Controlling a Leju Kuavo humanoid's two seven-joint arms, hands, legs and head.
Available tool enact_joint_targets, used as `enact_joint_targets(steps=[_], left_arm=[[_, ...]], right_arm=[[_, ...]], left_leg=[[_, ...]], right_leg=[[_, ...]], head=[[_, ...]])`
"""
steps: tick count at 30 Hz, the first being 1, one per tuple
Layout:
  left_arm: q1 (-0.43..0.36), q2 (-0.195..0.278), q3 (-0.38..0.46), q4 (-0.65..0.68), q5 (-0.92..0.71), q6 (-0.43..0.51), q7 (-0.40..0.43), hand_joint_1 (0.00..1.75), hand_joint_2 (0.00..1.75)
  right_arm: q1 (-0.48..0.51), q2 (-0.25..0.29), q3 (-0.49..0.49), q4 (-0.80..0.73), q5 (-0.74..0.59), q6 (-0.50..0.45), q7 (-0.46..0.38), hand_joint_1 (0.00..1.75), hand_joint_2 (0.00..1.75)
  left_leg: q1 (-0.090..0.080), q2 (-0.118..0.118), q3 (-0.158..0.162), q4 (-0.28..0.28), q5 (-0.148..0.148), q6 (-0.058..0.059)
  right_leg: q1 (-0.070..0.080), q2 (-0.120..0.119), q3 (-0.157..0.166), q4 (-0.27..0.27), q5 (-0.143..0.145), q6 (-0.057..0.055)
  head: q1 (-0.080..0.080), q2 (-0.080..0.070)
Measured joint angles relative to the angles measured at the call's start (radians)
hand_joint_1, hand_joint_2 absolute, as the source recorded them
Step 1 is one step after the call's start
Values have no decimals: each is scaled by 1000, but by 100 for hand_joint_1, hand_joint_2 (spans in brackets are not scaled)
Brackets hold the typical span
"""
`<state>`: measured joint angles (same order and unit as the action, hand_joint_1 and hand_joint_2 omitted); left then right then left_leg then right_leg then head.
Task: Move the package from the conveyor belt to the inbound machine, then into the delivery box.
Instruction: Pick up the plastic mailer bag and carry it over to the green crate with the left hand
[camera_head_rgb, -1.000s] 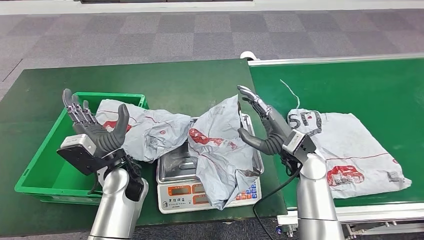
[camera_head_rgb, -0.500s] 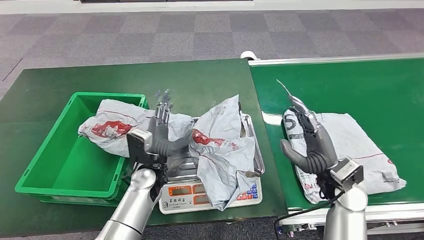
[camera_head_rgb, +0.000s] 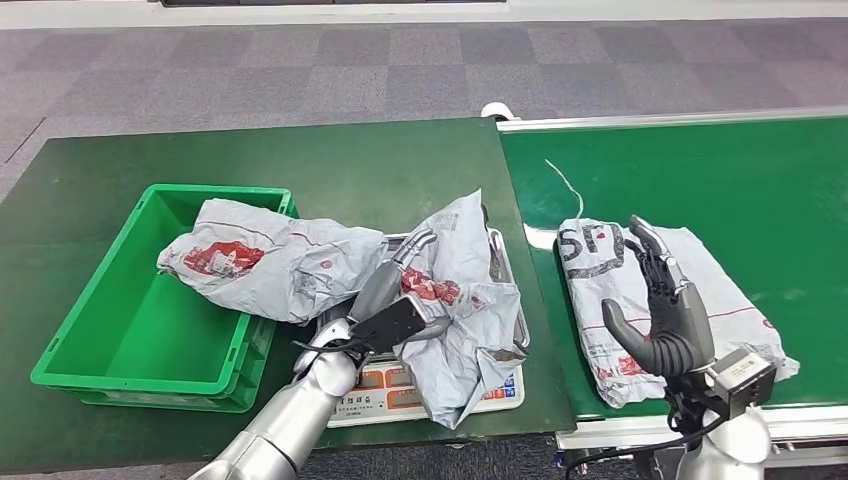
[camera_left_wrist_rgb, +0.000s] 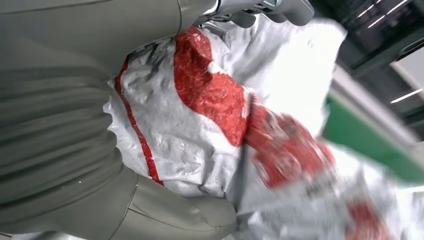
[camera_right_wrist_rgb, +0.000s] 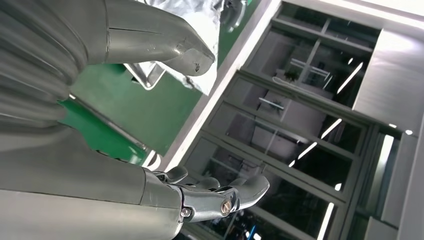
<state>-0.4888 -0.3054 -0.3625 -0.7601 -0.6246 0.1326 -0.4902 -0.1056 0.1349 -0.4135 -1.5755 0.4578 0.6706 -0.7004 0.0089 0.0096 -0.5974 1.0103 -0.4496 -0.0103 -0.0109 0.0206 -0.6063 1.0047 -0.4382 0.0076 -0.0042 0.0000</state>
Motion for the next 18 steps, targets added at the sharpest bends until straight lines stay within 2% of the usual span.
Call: enact_joint_targets(steps=[6, 7, 10, 11, 18], left_arm=[[-39, -6, -74, 78, -133, -29, 12, 0, 175], [-44, -7, -82, 87, -142, -34, 12, 28, 175], [-52, -10, -101, 104, -177, -28, 4, 159, 175], [-52, -10, -106, 108, -188, -22, -1, 175, 175], [-51, -11, -112, 116, -207, 11, -20, 175, 175]], right_arm=[[10, 1, -26, 0, 4, 0, 0, 0, 175], [14, 1, -28, 0, 4, 0, 0, 0, 175], [29, 1, -34, 0, 2, 0, 0, 0, 175], [34, 1, -35, 0, 2, 0, 0, 0, 175], [62, 3, -43, -5, 0, 0, 0, 0, 175]], left_leg=[[0, -2, 0, 0, 0, 0], [0, -2, 0, 0, 0, 1], [0, -2, 1, 0, -1, 1], [0, -2, 1, 0, -1, 1], [0, -2, 1, 0, -1, 1]], right_leg=[[0, -1, 1, 0, 0, 1], [0, -2, 2, 0, -1, 1], [0, -2, 2, 0, -1, 1], [0, -2, 3, 0, -1, 2], [0, -2, 3, 0, -1, 2]], head=[[0, 0], [0, 0], [0, 0], [0, 0], [0, 0]])
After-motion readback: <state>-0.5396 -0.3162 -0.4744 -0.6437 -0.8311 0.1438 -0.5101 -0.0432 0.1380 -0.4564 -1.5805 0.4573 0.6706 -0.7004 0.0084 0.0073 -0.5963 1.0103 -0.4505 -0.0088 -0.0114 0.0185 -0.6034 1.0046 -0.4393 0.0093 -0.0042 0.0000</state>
